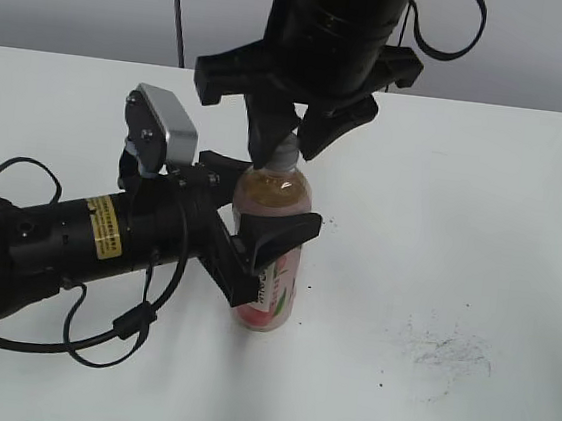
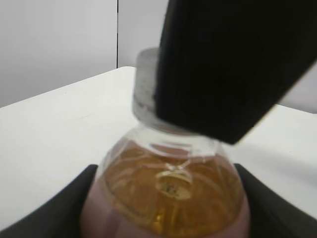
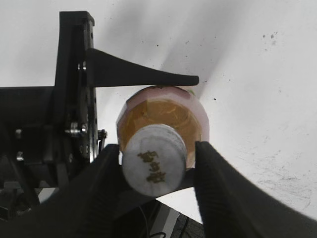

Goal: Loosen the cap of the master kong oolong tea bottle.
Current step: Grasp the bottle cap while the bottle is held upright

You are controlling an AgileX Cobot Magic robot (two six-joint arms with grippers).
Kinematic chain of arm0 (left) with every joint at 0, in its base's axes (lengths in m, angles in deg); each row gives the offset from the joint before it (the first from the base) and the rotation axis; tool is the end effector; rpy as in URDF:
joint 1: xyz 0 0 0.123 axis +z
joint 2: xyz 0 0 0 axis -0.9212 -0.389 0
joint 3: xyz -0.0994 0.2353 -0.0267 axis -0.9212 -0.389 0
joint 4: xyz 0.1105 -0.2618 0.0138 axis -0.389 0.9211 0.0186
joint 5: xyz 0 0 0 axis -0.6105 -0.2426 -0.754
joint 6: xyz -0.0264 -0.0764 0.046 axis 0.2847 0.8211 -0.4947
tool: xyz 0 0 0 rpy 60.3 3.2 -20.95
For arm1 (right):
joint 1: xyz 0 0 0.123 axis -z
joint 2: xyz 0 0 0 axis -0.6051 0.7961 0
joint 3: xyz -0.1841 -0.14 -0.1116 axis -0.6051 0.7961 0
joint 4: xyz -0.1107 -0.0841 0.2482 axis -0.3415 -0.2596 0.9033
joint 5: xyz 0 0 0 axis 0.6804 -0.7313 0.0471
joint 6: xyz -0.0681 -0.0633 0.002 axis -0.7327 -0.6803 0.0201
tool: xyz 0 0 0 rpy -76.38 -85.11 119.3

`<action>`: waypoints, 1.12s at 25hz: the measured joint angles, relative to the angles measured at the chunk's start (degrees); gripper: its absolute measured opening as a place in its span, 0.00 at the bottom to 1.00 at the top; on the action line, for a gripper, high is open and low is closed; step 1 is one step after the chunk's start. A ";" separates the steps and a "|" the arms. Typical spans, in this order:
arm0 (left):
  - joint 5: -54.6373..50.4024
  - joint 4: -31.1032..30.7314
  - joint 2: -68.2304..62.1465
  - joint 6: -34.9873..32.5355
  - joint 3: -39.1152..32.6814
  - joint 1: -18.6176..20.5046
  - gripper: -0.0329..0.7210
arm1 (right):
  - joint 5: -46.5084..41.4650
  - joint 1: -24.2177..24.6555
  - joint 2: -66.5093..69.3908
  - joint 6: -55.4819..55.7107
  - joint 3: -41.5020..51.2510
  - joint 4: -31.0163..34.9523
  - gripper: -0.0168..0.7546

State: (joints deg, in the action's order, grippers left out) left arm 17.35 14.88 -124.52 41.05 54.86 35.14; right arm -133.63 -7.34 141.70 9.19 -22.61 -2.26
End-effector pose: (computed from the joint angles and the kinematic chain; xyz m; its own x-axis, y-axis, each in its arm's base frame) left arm 0.2403 -0.2069 0.0773 -0.1114 0.0590 -0.9920 0.8884 0.4533 -0.0728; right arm 0.2968 0.3011 0.2656 -0.8231 -0.5049 -0.2601 -0.5470 0.8280 0.1236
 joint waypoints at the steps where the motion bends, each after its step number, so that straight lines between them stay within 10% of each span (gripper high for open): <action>1: 0.00 0.00 0.00 0.00 0.00 0.00 0.65 | 0.00 0.00 0.00 0.00 0.00 0.00 0.45; 12: 0.00 0.00 0.00 0.00 0.00 0.00 0.65 | 0.06 0.00 0.00 -11.25 0.00 0.18 0.38; 28: -0.05 -0.06 0.00 0.00 0.00 0.00 0.64 | 0.35 0.17 0.00 -58.71 0.00 0.36 0.38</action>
State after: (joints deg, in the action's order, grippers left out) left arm 17.30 14.82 -124.52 41.05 54.86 35.14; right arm -133.28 -7.17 141.70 -49.51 -22.61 -1.91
